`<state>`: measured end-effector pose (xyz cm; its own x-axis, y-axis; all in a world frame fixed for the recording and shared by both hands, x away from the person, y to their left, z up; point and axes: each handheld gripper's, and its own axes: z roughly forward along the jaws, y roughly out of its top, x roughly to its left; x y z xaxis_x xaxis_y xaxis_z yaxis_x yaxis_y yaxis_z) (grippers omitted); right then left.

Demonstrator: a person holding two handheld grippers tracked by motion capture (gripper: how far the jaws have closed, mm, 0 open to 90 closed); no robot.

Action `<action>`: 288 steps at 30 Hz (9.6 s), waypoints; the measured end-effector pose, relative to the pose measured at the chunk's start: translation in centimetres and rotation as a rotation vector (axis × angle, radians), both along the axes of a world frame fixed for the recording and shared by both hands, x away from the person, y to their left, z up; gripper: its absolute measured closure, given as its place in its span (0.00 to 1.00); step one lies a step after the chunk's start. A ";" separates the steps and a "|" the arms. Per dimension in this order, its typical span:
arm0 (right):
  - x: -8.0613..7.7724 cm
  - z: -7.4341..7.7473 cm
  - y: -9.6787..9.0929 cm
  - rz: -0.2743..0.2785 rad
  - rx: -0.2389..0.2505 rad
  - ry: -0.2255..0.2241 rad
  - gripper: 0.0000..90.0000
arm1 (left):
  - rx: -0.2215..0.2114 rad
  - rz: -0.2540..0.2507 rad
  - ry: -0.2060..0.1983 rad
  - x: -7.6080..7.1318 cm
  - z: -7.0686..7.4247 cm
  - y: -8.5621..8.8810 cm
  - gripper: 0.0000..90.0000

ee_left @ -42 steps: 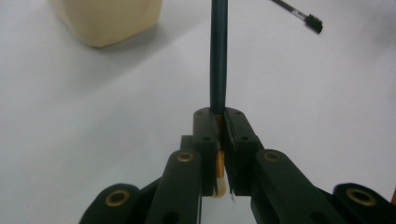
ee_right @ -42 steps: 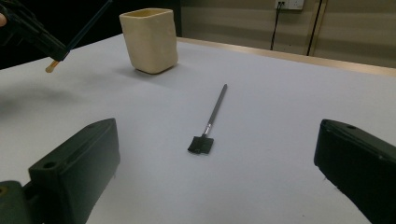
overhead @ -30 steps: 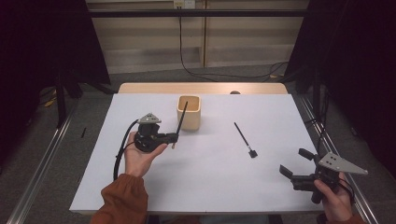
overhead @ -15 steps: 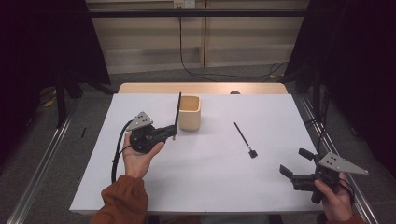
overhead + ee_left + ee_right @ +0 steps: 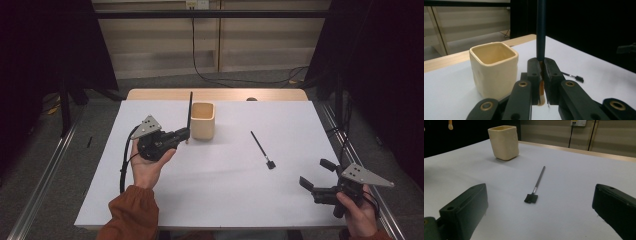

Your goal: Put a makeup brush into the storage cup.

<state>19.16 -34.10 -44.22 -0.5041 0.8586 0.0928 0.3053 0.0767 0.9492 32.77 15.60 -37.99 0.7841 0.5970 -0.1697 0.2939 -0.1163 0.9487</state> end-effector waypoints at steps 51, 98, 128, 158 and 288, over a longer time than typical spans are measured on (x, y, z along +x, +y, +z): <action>-0.1 0.0 0.0 0.010 -0.002 -0.005 0.00 | 0.082 -0.375 0.076 -1.8 2.3 -8.9 0.94; -0.1 -0.1 0.1 0.020 -0.004 -0.001 0.00 | 0.728 -0.598 0.337 -0.9 2.5 -12.3 0.94; 0.1 0.8 -0.1 0.139 0.068 -0.020 0.00 | 0.880 -0.542 0.424 -0.5 -0.2 -12.1 0.94; 6.3 5.2 3.6 0.230 0.046 -0.050 0.00 | 0.893 -0.586 0.393 -1.1 -0.3 -12.8 0.94; 12.1 2.2 16.5 1.092 -0.718 0.569 0.96 | 0.975 -0.710 0.364 -2.1 -2.1 -14.6 0.87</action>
